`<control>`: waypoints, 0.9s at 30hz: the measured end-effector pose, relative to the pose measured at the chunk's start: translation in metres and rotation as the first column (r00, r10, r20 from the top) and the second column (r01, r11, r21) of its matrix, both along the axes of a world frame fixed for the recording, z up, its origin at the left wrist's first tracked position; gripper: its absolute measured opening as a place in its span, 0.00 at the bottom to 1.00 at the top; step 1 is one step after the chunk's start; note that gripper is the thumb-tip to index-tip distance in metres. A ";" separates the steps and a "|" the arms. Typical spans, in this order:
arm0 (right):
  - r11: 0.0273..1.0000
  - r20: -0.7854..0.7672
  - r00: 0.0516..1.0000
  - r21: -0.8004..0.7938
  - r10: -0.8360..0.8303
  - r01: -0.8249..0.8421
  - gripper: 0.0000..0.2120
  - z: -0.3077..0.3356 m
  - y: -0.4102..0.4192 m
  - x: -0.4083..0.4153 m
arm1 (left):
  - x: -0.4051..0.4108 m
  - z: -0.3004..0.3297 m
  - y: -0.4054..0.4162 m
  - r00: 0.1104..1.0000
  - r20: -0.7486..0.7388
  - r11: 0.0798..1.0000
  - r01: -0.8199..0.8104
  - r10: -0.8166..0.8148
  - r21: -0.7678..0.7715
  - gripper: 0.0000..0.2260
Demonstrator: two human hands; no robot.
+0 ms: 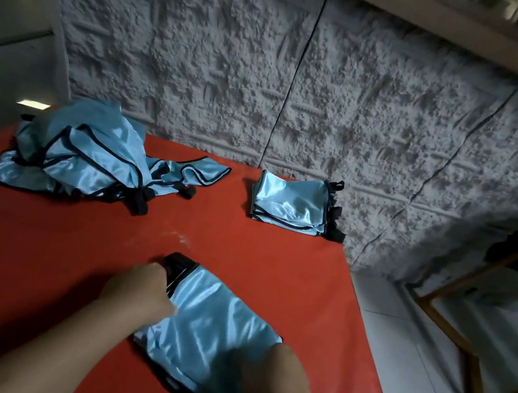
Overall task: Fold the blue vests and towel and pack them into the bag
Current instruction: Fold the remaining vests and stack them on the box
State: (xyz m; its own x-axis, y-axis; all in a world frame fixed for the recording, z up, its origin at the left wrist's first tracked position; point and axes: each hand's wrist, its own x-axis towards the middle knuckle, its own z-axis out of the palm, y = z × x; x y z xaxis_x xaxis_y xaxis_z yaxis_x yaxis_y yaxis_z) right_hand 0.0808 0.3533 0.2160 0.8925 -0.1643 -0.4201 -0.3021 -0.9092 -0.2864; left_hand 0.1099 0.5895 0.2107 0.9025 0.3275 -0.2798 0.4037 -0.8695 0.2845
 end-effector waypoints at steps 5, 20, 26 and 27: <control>0.999 0.139 0.990 -0.007 -0.031 0.032 0.22 0.003 0.012 0.001 | -0.009 0.002 -0.003 0.985 -0.109 0.983 -0.146 0.134 -0.109 0.22; 0.892 0.047 0.979 0.422 -0.197 0.159 0.15 0.003 -0.005 0.025 | -0.022 0.000 -0.008 0.921 0.090 0.745 -0.245 0.379 -0.621 0.20; 0.887 0.080 0.984 0.449 -0.160 0.108 0.21 0.012 -0.025 0.048 | -0.017 -0.005 -0.011 0.937 0.307 0.731 0.091 0.168 -0.677 0.31; 0.889 -0.008 0.996 0.449 -0.094 0.087 0.15 0.011 -0.030 0.052 | -0.015 -0.003 -0.012 0.946 0.313 0.745 0.148 0.086 -0.651 0.33</control>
State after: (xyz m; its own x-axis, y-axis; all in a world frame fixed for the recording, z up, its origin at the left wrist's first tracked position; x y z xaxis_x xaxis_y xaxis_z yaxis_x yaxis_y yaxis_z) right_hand 0.1333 0.3232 0.2274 0.8891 -0.0419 -0.4558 -0.3701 -0.6517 -0.6620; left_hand 0.0947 0.5771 0.2079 0.9828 0.1362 -0.1246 0.1716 -0.4249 0.8889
